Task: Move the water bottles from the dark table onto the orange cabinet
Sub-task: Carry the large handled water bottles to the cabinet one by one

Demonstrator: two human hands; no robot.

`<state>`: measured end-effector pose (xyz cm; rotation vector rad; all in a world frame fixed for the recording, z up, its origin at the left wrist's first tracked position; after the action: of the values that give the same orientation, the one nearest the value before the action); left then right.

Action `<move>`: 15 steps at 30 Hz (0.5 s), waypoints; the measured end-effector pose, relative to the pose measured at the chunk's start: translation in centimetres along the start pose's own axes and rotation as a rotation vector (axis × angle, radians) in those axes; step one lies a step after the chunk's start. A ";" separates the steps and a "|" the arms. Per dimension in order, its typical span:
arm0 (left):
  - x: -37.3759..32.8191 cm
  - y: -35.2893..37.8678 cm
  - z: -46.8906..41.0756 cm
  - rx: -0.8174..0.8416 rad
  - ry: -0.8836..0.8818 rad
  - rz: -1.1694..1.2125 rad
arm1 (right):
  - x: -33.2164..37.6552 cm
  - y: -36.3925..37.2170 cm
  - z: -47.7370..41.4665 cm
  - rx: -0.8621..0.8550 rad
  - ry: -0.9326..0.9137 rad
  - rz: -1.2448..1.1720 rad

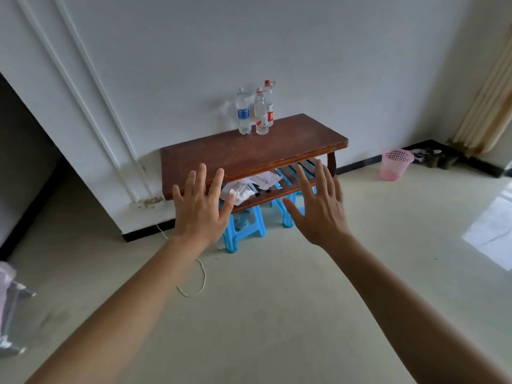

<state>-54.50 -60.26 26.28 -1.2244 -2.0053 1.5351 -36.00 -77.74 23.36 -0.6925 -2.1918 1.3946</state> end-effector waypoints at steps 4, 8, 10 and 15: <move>1.8 3.7 -7.9 0.005 -0.057 0.019 | -1.3 4.6 -9.1 0.022 -0.055 0.027; 3.3 8.9 -16.6 0.011 -0.064 0.027 | -3.1 9.9 -17.6 0.012 -0.062 0.048; 3.9 11.2 -21.1 0.008 -0.060 0.044 | -4.1 12.5 -21.6 0.010 -0.063 0.055; 4.1 15.8 -35.9 0.014 -0.084 0.129 | -7.9 16.2 -34.5 0.026 -0.042 0.098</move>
<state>-25.06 -34.11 24.09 -1.3281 -1.9975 1.6843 -6.11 -53.01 21.12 -0.7773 -2.1945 1.4957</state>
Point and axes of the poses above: each hand's wrist, its own z-axis away from the middle knuckle, its own y-axis out of the palm, x = y × z, the point moved 2 cm from there along -z, towards the middle knuckle, and after that the axes turned 12 degrees about z, right-handed, at the moved point
